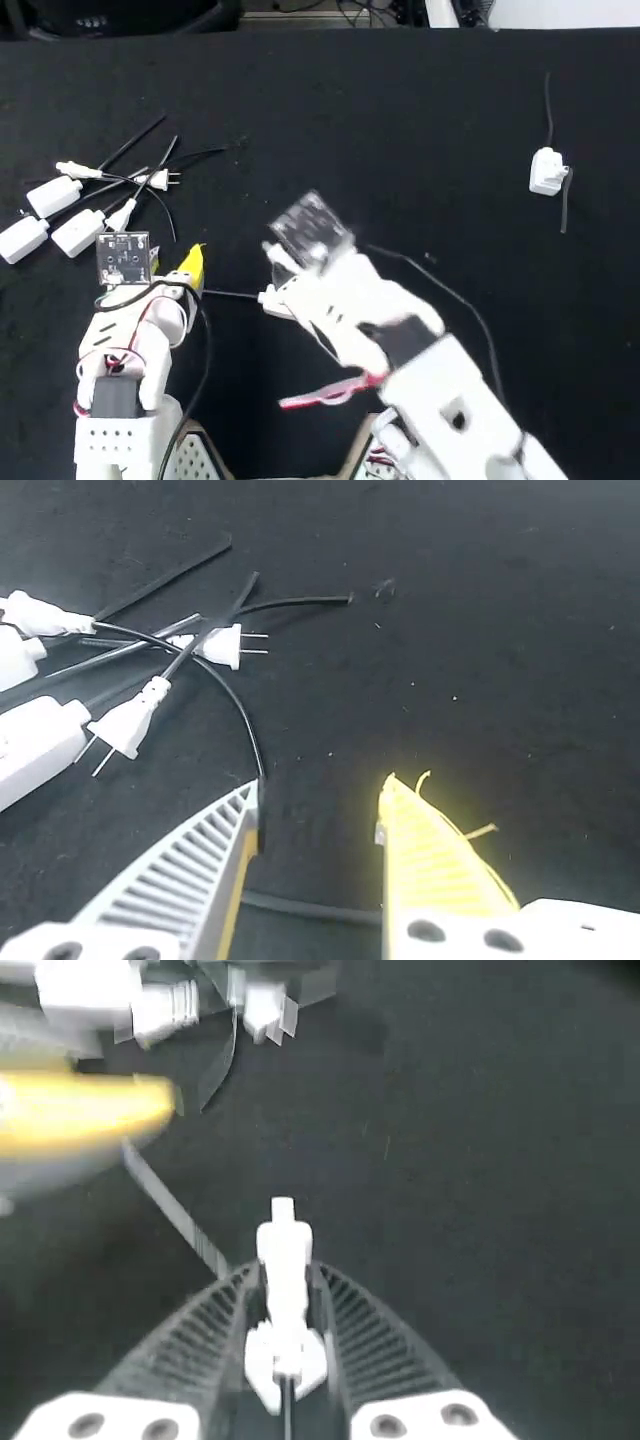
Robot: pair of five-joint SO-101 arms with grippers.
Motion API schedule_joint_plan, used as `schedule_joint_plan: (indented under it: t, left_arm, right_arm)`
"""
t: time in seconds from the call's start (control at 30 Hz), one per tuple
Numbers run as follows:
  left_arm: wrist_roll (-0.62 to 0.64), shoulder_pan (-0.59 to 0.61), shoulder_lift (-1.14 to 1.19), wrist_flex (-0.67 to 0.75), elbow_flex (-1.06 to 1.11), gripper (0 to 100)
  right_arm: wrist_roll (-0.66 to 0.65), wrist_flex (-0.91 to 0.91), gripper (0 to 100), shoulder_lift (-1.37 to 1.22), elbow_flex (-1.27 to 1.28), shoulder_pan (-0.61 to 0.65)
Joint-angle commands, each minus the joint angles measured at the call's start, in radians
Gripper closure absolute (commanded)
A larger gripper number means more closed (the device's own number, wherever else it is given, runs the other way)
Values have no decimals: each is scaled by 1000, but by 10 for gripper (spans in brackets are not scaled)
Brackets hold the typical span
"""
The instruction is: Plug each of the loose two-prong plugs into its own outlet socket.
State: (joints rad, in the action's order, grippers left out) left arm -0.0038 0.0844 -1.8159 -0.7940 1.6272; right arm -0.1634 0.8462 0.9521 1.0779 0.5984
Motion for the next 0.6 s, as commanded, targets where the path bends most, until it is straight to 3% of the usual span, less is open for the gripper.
schedule_joint_plan:
  t: [0.0, 0.2, 0.4, 0.57]
  left_arm:
    - [12, 13, 2, -11, -74, 802]
    - [11, 13, 216, 21, -160, 802]
    - [-32, 13, 692, 161, -305, 802]
    - [-31, 13, 1069, 181, -476, 802]
  right_arm:
    - [11, 152, 988, -182, -179, -18]
    - [5, 299, 988, -421, -315, -17]
    - [3, 376, 988, -456, -335, -15]
    - [-75, 463, 988, -458, -348, 23]
